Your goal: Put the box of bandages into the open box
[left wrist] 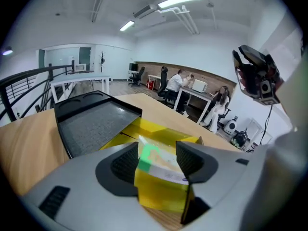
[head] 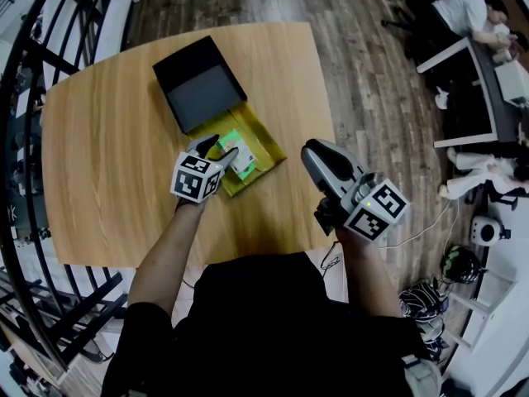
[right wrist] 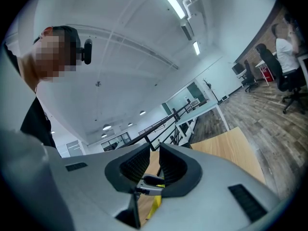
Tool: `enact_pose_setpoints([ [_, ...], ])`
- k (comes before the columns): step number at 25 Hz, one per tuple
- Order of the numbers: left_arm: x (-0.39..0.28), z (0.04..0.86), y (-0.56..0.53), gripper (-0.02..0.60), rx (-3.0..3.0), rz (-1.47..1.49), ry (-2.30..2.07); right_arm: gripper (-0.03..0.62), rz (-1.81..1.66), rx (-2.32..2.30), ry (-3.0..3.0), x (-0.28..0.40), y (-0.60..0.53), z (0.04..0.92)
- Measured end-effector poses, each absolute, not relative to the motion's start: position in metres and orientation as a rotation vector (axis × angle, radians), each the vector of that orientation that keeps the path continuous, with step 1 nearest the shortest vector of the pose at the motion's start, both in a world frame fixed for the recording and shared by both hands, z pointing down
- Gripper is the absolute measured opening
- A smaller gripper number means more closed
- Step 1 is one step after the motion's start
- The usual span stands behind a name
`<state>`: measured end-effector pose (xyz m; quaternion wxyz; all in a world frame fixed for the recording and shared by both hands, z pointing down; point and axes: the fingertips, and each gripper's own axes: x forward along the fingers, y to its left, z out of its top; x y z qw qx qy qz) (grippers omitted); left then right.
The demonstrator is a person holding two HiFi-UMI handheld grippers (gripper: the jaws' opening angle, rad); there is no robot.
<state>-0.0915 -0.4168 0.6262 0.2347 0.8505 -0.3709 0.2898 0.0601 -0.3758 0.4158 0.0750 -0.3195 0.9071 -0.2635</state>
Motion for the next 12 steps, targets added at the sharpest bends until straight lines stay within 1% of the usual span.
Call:
enact_pose_setpoints([
  [5, -0.103, 0.611, -0.421, 0.25, 2.359, 0.748, -1.081, 0.072, -0.778, -0.942, 2.732, 0.052, -0.375, 0.413],
  [12, -0.119, 0.555, -0.414, 0.215, 2.453, 0.61, -1.19, 0.069, -0.732, -0.922, 2.754, 0.044, -0.376, 0.402],
])
